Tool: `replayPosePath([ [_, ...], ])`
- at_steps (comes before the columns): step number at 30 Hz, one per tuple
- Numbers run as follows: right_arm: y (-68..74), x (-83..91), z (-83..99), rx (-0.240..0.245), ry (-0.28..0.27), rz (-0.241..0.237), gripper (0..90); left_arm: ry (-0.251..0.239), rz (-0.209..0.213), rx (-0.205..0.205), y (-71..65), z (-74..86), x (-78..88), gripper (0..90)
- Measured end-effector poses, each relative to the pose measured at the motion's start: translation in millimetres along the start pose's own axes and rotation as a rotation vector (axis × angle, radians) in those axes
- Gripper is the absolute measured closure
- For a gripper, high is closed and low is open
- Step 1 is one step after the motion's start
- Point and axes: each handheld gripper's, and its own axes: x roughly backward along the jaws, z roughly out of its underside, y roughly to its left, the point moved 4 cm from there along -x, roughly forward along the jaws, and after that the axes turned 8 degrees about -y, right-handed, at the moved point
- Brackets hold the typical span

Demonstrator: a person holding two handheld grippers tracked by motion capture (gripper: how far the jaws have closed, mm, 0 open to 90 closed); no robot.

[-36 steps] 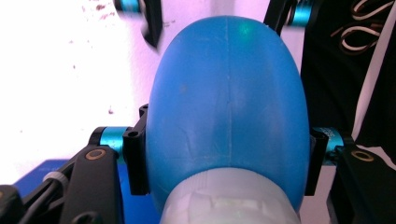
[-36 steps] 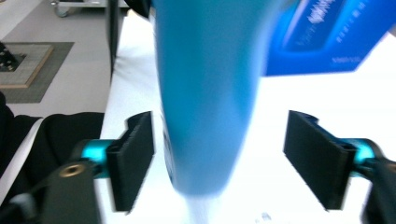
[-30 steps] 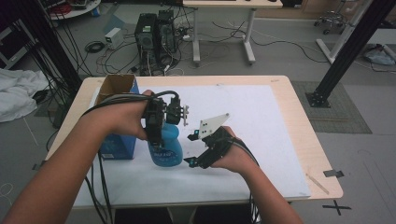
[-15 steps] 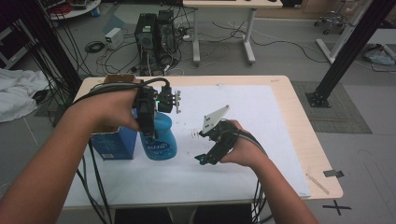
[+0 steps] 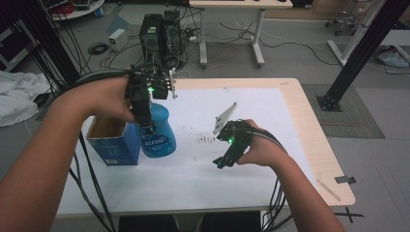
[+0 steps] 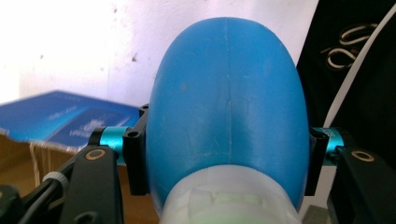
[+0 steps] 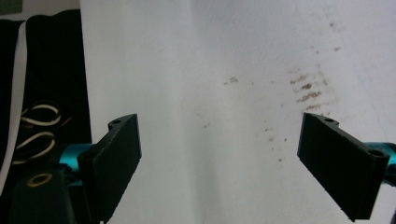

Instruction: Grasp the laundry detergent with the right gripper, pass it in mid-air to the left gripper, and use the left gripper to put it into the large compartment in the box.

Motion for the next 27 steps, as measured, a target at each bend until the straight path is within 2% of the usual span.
replayPosePath([
  [1,0.0,0.0,0.0,0.000,0.000,0.000,12.7,0.000,0.000,0.000,0.0,0.0,0.0,38.3],
  [2,-1.7,-1.7,2.1,-0.003,0.028,0.000,12.5,-0.005,-0.007,0.046,5.6,2.3,10.2,38.3],
  [3,-2.1,-1.6,2.5,-0.004,0.037,-0.001,12.5,-0.011,-0.009,0.062,7.6,3.7,13.9,38.3],
  [4,-2.1,-1.6,2.5,-0.004,0.037,-0.001,12.5,-0.011,-0.009,0.062,7.6,3.7,13.9,38.2],
  [5,-2.8,-1.9,2.9,-0.004,0.041,0.001,12.5,-0.013,-0.009,0.079,9.8,5.5,18.0,38.2],
  [7,-3.4,-2.1,2.9,-0.003,0.044,0.005,12.5,-0.013,-0.009,0.079,9.8,5.5,18.0,38.2],
  [8,-3.4,-2.1,2.9,-0.003,0.044,0.005,12.5,-0.032,-0.007,0.131,17.8,12.7,30.3,38.2],
  [9,-3.4,-2.1,2.9,-0.003,0.044,0.005,12.5,-0.032,-0.007,0.131,17.8,12.7,30.3,38.3],
  [10,-5.3,-1.7,2.2,0.002,0.058,0.006,12.5,-0.046,-0.007,0.166,23.2,17.9,38.6,38.2],
  [16,-6.7,-0.8,0.6,0.005,0.079,0.007,12.5,-0.065,-0.035,0.261,38.7,35.1,57.5,38.2],
  [27,-9.0,-2.7,1.0,-0.008,0.094,-0.002,12.5,-0.081,-0.075,0.371,61.2,66.7,83.1,38.2],
])
